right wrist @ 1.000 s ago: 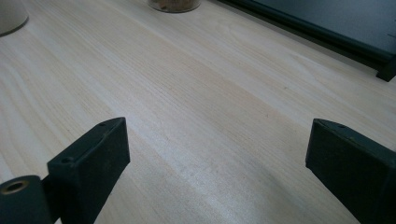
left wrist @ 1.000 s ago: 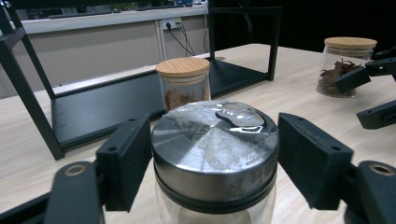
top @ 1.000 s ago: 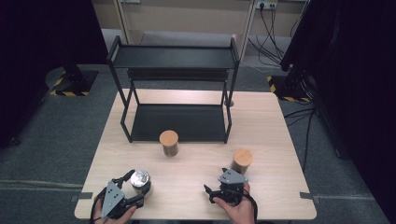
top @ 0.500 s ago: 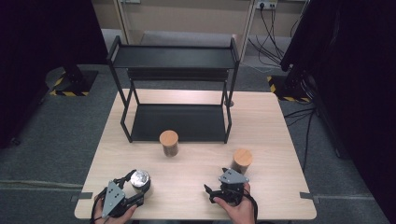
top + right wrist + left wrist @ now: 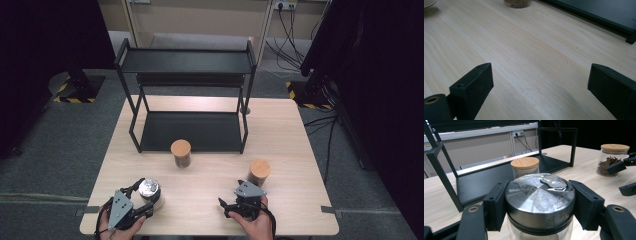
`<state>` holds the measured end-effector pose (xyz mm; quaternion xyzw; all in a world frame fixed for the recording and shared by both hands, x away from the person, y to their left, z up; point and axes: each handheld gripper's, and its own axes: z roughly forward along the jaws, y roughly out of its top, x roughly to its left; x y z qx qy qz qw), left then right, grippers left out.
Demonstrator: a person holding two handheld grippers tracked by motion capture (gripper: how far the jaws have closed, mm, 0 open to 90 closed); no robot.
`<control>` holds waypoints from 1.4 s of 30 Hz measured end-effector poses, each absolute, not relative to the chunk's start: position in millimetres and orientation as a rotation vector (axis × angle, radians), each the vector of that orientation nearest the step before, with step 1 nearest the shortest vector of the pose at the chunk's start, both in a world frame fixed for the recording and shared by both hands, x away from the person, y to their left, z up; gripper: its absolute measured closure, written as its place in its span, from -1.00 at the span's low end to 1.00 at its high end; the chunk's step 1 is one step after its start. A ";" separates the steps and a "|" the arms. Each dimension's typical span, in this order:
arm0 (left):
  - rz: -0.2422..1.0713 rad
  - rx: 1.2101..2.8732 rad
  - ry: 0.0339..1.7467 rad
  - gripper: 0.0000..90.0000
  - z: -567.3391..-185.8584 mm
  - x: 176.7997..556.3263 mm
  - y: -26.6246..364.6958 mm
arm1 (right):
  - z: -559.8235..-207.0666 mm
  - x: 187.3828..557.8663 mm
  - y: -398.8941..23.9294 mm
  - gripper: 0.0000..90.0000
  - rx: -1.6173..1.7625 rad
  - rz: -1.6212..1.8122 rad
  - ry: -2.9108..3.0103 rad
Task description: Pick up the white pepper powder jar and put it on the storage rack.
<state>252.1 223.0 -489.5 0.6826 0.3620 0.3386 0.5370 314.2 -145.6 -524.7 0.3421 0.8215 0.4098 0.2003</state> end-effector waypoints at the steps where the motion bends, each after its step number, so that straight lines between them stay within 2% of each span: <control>1: 0.806 1.624 0.863 -0.23 -488.4 253.1 223.5 | -524.7 314.2 -145.5 -0.85 0.957 1.145 2.297; 21: 0.846 1.589 0.900 -0.23 -464.9 272.8 232.2 | -524.8 314.4 -145.0 -0.85 0.949 1.139 2.304; 42: 0.869 1.575 0.933 -0.23 -456.0 298.5 233.7 | -524.8 314.7 -145.2 -0.86 0.952 1.139 2.309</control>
